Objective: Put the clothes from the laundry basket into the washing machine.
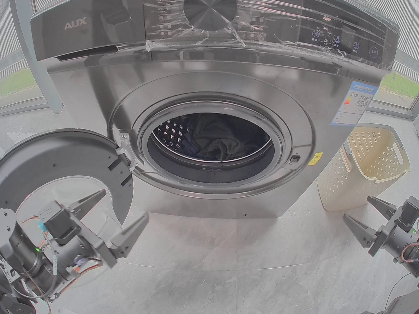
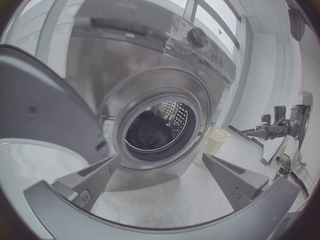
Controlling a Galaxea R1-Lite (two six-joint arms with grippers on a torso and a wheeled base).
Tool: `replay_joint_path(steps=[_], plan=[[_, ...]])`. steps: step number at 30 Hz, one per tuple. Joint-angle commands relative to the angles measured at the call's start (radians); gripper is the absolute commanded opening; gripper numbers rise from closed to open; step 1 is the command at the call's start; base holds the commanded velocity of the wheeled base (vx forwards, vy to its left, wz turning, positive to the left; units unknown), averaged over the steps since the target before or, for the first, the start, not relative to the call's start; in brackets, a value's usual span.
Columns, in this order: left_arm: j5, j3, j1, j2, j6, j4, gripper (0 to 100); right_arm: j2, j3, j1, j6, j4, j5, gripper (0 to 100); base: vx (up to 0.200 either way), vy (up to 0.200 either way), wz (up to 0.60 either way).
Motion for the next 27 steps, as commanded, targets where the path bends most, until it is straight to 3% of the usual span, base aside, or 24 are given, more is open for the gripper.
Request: replay_joint_path(steps=[1, 2, 4, 6, 7, 8, 9, 10, 12, 18, 20, 22, 23, 24, 25, 27], plan=[[-0.006, 0.067, 0.121, -0.425, 0.015, 0.203, 100, -0.433, 0.016, -0.071, -0.009, 0.308, -0.002, 100, -0.200, 0.000, 0.00], [-0.001, 0.067, 0.127, -0.470, 0.018, 0.265, 100, -0.476, 0.014, -0.078, -0.010, 0.342, 0.000, 100, -0.200, 0.000, 0.00], [-0.004, 0.067, 0.176, -0.651, 0.020, 0.510, 100, -0.611, 0.013, -0.101, -0.039, 0.442, -0.003, 100, -0.200, 0.000, 0.00], [-0.021, 0.066, 0.213, -0.795, 0.009, 0.650, 100, -0.692, 0.013, -0.141, -0.047, 0.503, -0.002, 100, -0.200, 0.000, 0.00], [-0.024, 0.064, 0.215, -0.807, 0.009, 0.662, 100, -0.700, 0.013, -0.144, -0.047, 0.509, -0.002, 100, -0.200, 0.000, 0.00], [-0.082, 0.049, 0.242, -0.921, 0.005, 0.783, 100, -0.777, 0.010, -0.203, -0.048, 0.595, 0.012, 100, -0.200, 0.000, 0.00], [-0.111, 0.044, 0.262, -0.967, 0.003, 0.834, 100, -0.810, 0.003, -0.227, -0.048, 0.640, 0.020, 100, -0.200, 0.000, 0.00], [-0.114, 0.043, 0.265, -0.971, 0.003, 0.840, 100, -0.815, 0.003, -0.230, -0.050, 0.646, 0.020, 100, -0.200, 0.000, 0.00], [-0.151, 0.038, 0.336, -1.070, 0.005, 0.921, 100, -0.875, 0.003, -0.270, -0.039, 0.718, 0.035, 100, -0.200, 0.000, 0.00], [-0.145, 0.060, 0.431, -1.189, 0.012, 1.035, 100, -0.973, 0.017, -0.299, -0.036, 0.799, 0.040, 100, -0.200, 0.000, 0.00], [-0.157, 0.066, 0.511, -1.298, 0.011, 1.191, 100, -1.048, 0.017, -0.321, -0.035, 0.936, 0.024, 100, -0.200, 0.000, 0.00], [-0.144, 0.067, 0.514, -1.301, 0.020, 1.269, 100, -1.053, 0.011, -0.327, -0.032, 1.034, -0.002, 100, 0.000, 0.000, 0.00], [-0.128, 0.067, 0.515, -1.300, 0.020, 1.286, 100, -1.053, 0.010, -0.328, -0.033, 1.033, -0.031, 100, 0.000, 0.000, 0.00], [-0.128, 0.067, 0.515, -1.300, 0.020, 1.286, 100, -1.053, 0.010, -0.328, -0.033, 1.033, -0.031, 100, 0.000, 0.000, 0.00], [-0.064, 0.067, 0.520, -1.300, 0.020, 1.297, 100, -1.056, 0.011, -0.358, -0.032, 1.031, -0.112, 100, 0.000, 0.000, 0.00], [-0.042, 0.067, 0.537, -1.298, 0.022, 1.297, 100, -1.079, 0.008, -0.417, -0.035, 1.045, -0.095, 100, 0.000, 0.000, 0.00]])
